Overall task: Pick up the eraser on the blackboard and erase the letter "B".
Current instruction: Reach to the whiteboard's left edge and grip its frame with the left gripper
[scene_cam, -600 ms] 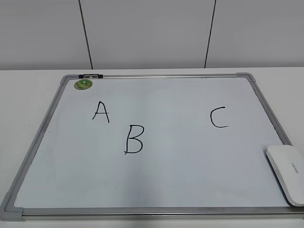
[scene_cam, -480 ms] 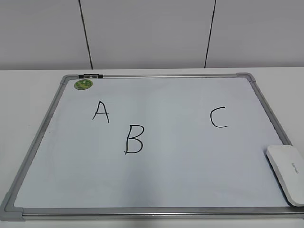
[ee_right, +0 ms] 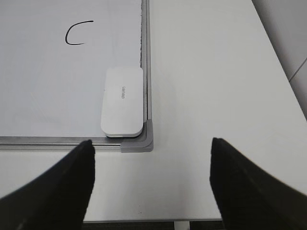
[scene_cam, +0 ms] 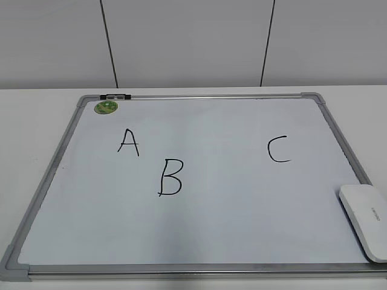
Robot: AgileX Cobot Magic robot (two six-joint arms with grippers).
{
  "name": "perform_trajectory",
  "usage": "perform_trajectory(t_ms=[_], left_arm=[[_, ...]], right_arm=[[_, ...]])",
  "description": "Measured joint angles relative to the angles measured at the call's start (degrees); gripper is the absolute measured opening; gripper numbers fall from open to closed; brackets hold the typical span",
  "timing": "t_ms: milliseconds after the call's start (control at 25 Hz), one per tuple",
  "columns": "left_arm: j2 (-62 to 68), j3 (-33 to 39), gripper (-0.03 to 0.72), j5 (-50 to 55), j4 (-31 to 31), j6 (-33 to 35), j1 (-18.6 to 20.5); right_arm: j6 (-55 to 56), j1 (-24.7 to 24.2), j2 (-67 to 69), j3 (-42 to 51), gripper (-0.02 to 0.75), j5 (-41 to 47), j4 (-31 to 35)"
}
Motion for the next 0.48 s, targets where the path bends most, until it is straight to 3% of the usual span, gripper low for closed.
perform_trajectory(t_ms=[160,480], left_arm=[[4.7,-3.5,0.592,-2.2,-0.2,0.0,0.0],[29.2,-10.0,0.592,-12.1,-1.9,0.0,0.0]], right_arm=[[0.0,0.0,0.0,0.0,0.554,0.0,0.0],[0.0,0.0,0.0,0.0,0.554,0.0,0.0]])
